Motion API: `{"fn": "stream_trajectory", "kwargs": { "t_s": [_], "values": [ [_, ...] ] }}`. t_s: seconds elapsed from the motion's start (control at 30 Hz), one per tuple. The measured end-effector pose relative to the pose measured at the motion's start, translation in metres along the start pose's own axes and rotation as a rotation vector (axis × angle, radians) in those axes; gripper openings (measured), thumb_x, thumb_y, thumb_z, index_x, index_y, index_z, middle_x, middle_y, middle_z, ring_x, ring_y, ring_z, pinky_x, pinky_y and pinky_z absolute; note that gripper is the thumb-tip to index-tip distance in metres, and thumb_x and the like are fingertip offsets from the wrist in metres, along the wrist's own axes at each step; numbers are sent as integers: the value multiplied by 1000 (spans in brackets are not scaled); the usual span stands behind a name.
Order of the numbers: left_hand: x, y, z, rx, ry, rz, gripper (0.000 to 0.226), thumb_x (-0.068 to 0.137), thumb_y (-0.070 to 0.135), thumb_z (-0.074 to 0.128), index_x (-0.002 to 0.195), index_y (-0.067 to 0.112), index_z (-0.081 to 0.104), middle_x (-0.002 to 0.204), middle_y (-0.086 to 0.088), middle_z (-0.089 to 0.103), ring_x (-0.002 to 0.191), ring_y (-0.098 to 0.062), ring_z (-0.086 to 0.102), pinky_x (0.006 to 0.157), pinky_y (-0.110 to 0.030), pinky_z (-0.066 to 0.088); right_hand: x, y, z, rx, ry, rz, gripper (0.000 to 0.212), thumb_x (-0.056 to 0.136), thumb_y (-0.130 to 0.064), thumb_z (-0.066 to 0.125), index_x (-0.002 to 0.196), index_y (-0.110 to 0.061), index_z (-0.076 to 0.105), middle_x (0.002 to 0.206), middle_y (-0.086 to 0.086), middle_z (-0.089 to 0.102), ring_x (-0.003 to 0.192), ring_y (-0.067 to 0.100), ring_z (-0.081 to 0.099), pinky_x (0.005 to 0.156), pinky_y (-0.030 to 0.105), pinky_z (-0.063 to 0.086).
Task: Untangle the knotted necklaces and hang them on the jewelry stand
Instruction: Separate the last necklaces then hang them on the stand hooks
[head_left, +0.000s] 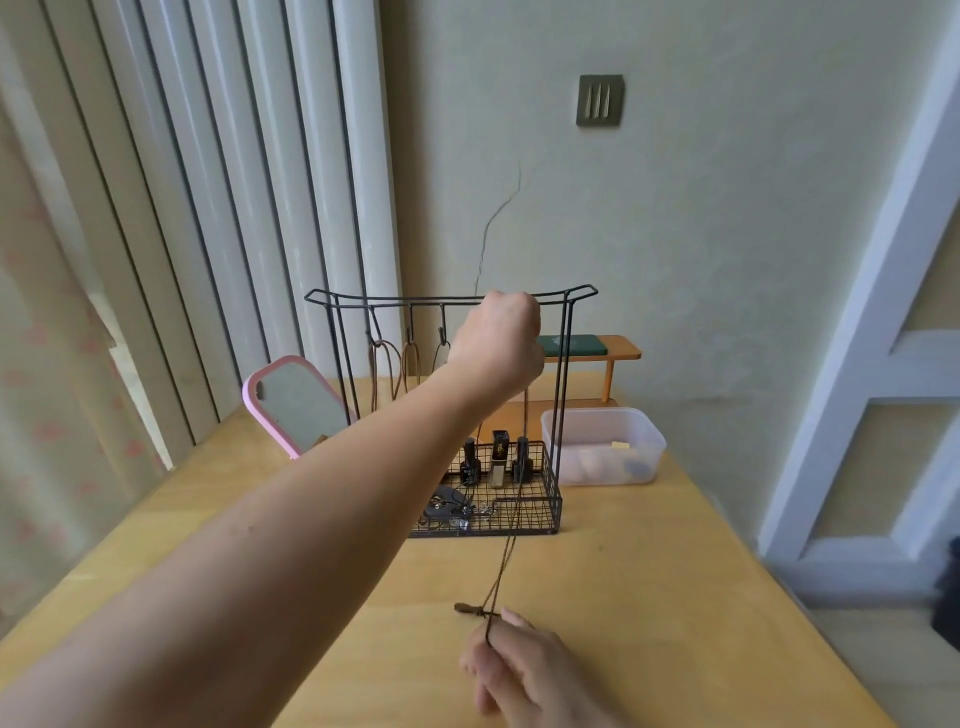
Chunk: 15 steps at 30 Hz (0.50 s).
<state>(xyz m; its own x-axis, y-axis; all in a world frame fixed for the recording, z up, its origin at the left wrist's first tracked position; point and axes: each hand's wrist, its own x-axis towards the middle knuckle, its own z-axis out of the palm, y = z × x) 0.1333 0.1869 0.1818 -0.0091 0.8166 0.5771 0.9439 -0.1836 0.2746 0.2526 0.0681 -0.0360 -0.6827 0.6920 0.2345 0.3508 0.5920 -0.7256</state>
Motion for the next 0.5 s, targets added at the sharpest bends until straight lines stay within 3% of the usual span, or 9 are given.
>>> {"fn": "stream_trajectory", "kwargs": {
  "t_s": [0.03,0.07,0.13,0.17,0.23,0.3,0.37,0.43,0.5],
  "values": [
    [1,1,-1,11,0,2,25,83,-4,59,103,8,69,97,-12,64,82,-31,63,72,-42,61,-1,0,2,51,80,38,20,100,-42,44,93,-27,55,67,-8,62,68,6,58,86,13,43],
    [2,1,-3,20,-2,4,25,83,-4,58,103,8,69,97,-12,64,82,-31,63,72,-42,61,1,0,2,91,189,72,19,96,-46,50,92,-28,55,60,-11,56,59,4,51,68,15,42],
    [4,3,-7,25,-16,8,26,83,-6,57,102,7,69,97,-11,64,82,-31,63,73,-42,61,10,3,-1,128,406,166,20,87,-46,63,95,-30,56,65,-16,50,60,0,47,59,21,40],
    [6,3,-9,28,-24,14,25,84,-7,58,101,7,69,97,-11,64,81,-30,63,74,-42,61,18,5,-5,128,460,261,30,85,-42,70,109,-33,55,81,-17,55,74,-2,53,68,24,46],
    [8,5,-10,36,-40,27,23,86,-8,59,99,7,70,95,-10,64,81,-28,63,75,-40,61,34,8,-14,92,382,471,80,82,-42,75,148,-23,34,129,-7,52,120,10,53,99,29,45],
    [9,5,-10,36,-47,41,19,88,-7,62,97,7,71,94,-10,65,81,-26,64,76,-38,60,47,8,-19,-33,241,564,104,80,-55,73,157,-19,15,148,-2,42,136,18,43,109,33,39],
    [10,2,-11,25,-50,57,13,89,-2,66,94,9,71,94,-9,66,82,-25,65,77,-36,60,58,9,-19,-163,183,610,93,79,-63,69,151,-18,32,139,-3,53,127,18,52,101,33,47],
    [10,-1,-11,-5,-56,65,8,89,3,69,91,11,72,94,-8,67,81,-23,65,78,-35,60,65,10,-20,-262,152,624,57,83,-62,66,123,-22,59,118,-8,65,108,15,62,87,30,53],
    [12,-4,-11,-26,-67,71,8,88,5,72,89,12,73,92,-7,67,80,-22,66,78,-36,60,71,13,-20,-376,140,591,29,91,-55,60,94,-26,64,102,-8,67,93,15,64,79,30,54]
  ]
}}
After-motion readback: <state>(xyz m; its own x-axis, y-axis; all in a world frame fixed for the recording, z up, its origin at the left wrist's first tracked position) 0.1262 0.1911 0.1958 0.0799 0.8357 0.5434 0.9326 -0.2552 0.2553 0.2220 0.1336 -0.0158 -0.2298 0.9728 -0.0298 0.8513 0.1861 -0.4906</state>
